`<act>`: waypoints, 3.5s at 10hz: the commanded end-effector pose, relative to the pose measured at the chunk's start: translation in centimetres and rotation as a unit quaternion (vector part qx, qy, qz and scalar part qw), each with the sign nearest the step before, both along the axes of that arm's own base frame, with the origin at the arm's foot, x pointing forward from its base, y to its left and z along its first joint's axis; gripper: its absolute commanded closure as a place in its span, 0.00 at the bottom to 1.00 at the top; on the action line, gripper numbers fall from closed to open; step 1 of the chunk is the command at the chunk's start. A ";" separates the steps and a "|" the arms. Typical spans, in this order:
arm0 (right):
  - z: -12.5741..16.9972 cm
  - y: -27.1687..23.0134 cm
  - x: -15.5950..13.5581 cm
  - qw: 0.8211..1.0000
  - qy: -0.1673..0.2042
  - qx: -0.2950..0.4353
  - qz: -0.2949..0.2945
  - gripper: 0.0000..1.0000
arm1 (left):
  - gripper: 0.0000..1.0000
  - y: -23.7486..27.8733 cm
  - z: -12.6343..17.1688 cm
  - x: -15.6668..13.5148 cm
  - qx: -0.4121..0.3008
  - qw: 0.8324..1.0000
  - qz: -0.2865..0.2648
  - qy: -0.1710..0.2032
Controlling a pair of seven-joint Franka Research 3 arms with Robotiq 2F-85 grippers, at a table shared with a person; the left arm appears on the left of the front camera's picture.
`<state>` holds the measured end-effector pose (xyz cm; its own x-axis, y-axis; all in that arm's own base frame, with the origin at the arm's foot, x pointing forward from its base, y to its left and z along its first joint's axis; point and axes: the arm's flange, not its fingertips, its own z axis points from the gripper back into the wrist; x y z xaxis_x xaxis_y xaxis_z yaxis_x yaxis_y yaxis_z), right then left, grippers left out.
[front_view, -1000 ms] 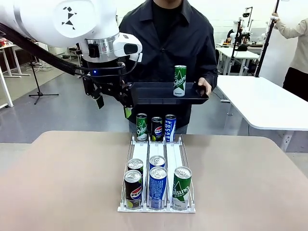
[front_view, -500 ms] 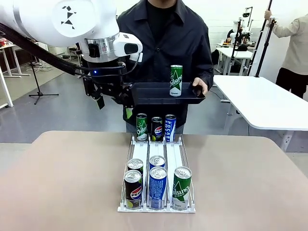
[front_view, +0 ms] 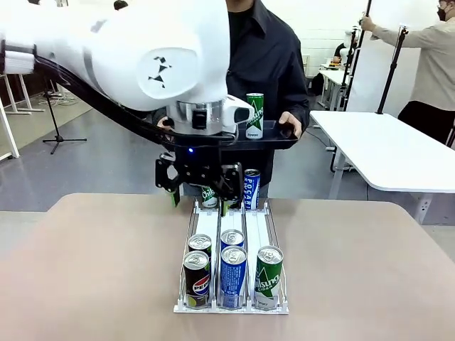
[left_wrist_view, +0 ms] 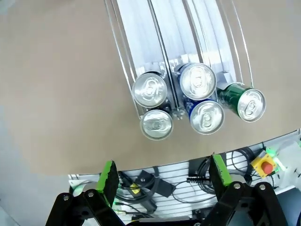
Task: Retrieve and hand over the desired beverage to the person.
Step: Pick up another can of the same type that the person held from the Automatic Can Dispenser.
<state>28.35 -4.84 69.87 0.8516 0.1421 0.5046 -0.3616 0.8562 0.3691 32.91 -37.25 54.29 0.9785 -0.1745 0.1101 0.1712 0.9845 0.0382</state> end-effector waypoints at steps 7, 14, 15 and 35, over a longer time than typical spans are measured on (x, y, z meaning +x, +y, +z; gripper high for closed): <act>-0.1 0.0 0.0 1.000 -0.003 0.008 0.011 0.00 | 0.00 -3.5 -4.0 -0.2 -0.060 0.998 0.010 0.026; -0.1 0.0 0.0 1.000 -0.003 0.008 0.011 0.00 | 0.00 -4.9 -8.6 0.0 -0.034 0.998 0.044 0.029; -0.1 0.0 0.0 1.000 -0.003 0.008 0.011 0.00 | 0.00 -5.1 -9.1 0.1 -0.027 0.998 0.045 0.031; -0.1 0.0 0.0 1.000 -0.003 0.008 0.011 0.00 | 0.82 -6.0 -11.4 1.3 -0.021 0.997 0.063 0.035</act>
